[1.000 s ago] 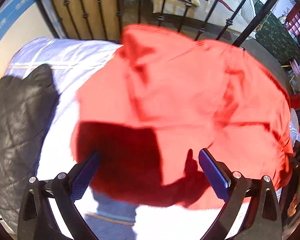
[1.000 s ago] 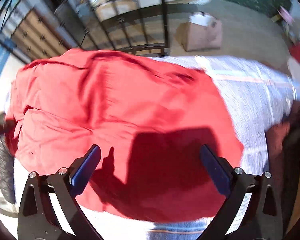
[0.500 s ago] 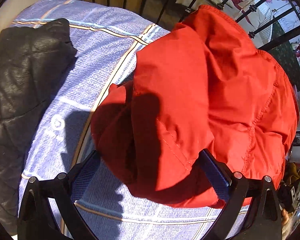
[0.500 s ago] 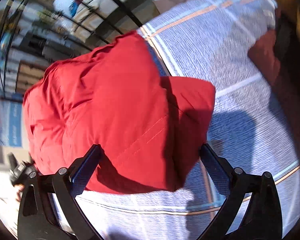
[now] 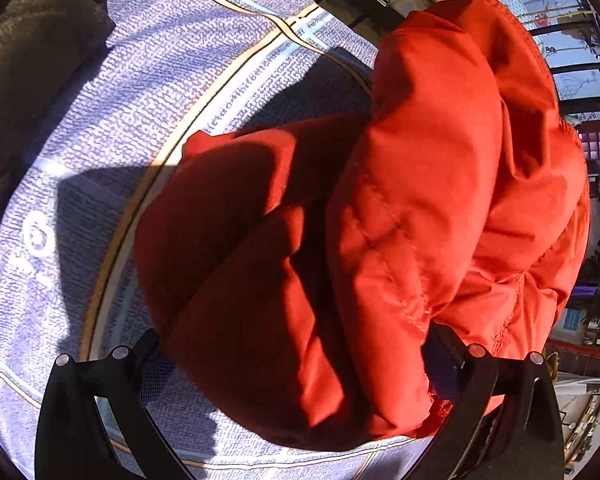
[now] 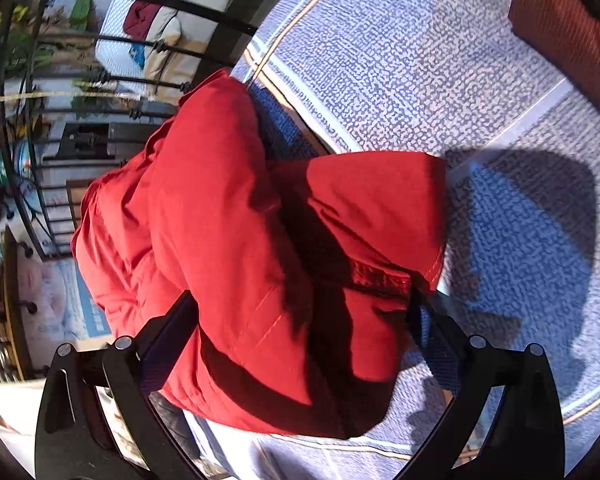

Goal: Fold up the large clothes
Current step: 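Grasp the folded red jacket bundle with both grippers, then lift the red jacket bundle off the bed cover with both grippers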

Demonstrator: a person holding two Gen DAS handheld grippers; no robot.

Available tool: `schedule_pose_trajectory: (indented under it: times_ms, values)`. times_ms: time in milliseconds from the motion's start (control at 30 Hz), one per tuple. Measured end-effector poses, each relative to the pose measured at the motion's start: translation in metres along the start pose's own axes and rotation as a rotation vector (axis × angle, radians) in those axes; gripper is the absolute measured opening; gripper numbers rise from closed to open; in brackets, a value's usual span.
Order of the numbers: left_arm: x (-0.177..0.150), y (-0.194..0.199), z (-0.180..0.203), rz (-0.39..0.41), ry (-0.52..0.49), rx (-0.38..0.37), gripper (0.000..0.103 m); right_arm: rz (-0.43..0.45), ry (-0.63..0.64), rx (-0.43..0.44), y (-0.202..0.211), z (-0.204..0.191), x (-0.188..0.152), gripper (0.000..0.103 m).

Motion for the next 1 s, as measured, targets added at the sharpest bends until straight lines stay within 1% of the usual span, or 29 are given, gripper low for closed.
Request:
schedule_pose_trajectory:
  times_ms: [100, 233, 267, 300, 333, 367, 400, 433, 467, 500, 533, 567, 600, 633, 667, 700, 800, 867, 900, 933, 1000]
  values:
    - [0.0, -0.004, 0.004, 0.019, -0.001, 0.016, 0.099, 0.008, -0.017, -0.014, -0.012, -0.004, 0.005, 0.099]
    - [-0.006, -0.001, 0.013, 0.068, -0.029, 0.054, 0.098, 0.015, 0.014, -0.078, -0.016, -0.01, 0.005, 0.099]
    - [-0.008, 0.001, 0.015, 0.079, -0.033, 0.059, 0.097, 0.02, 0.026, -0.091, -0.019, -0.013, 0.006, 0.098]
    - [-0.009, 0.003, 0.017, 0.088, -0.036, 0.063, 0.092, 0.027, 0.044, -0.111, -0.021, -0.016, 0.006, 0.097]
    - [-0.011, 0.007, 0.021, 0.098, -0.047, 0.07, 0.086, 0.036, 0.058, -0.127, -0.02, -0.019, 0.005, 0.094]
    - [-0.012, 0.011, 0.025, 0.105, -0.063, 0.079, 0.082, 0.045, 0.066, -0.136, -0.019, -0.02, 0.002, 0.091]
    - [-0.013, 0.016, 0.03, 0.11, -0.082, 0.089, 0.074, 0.055, 0.077, -0.145, -0.018, -0.023, -0.001, 0.086]
    - [-0.014, 0.02, 0.035, 0.114, -0.102, 0.096, 0.065, 0.067, 0.099, -0.156, -0.015, -0.027, -0.002, 0.078]
    - [-0.014, 0.025, 0.04, 0.117, -0.122, 0.104, 0.061, 0.074, 0.117, -0.164, -0.012, -0.031, -0.004, 0.069]
    - [-0.016, 0.028, 0.045, 0.12, -0.141, 0.113, 0.054, 0.078, 0.132, -0.165, -0.008, -0.033, -0.006, 0.064]
    - [-0.016, 0.034, 0.051, 0.123, -0.169, 0.125, 0.048, 0.083, 0.159, -0.167, -0.004, -0.039, -0.008, 0.054]
    - [-0.017, 0.039, 0.057, 0.126, -0.188, 0.132, 0.045, 0.084, 0.178, -0.172, -0.001, -0.044, -0.009, 0.046]
    - [-0.018, 0.046, 0.063, 0.134, -0.201, 0.133, 0.041, 0.084, 0.208, -0.181, 0.003, -0.05, -0.012, 0.043]
    - [-0.017, 0.051, 0.069, 0.143, -0.207, 0.127, 0.038, 0.087, 0.239, -0.188, 0.01, -0.057, -0.014, 0.038]
    - [-0.015, 0.06, 0.076, 0.157, -0.21, 0.113, 0.037, 0.09, 0.265, -0.191, 0.013, -0.066, -0.014, 0.033]
    - [-0.009, 0.07, 0.084, 0.173, -0.214, 0.094, 0.035, 0.096, 0.291, -0.192, 0.018, -0.072, -0.016, 0.032]
    - [-0.005, 0.102, 0.11, 0.225, -0.262, 0.049, 0.032, 0.136, 0.383, -0.185, 0.039, -0.106, -0.015, 0.027]
    - [-0.001, 0.122, 0.135, 0.258, -0.288, 0.012, 0.03, 0.19, 0.473, -0.165, 0.06, -0.138, -0.015, 0.026]
    - [-0.001, 0.132, 0.151, 0.276, -0.31, -0.003, 0.03, 0.228, 0.547, -0.161, 0.074, -0.16, -0.015, 0.025]
    - [-0.001, 0.142, 0.158, 0.293, -0.333, -0.011, 0.029, 0.27, 0.621, -0.167, 0.087, -0.181, -0.015, 0.025]
    - [-0.005, 0.159, 0.188, 0.328, -0.388, -0.028, 0.028, 0.333, 0.705, -0.165, 0.114, -0.21, -0.014, 0.024]
Point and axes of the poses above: each gripper's, at about its wrist camera, not at the fingertips, and y roughly against the way its jaws point, z to its right, x to its top, the point moved 8 cm from there along -y, roughly the way its jaws point, and after that the axes turned 8 degrees about z, right-handed, at the moved point
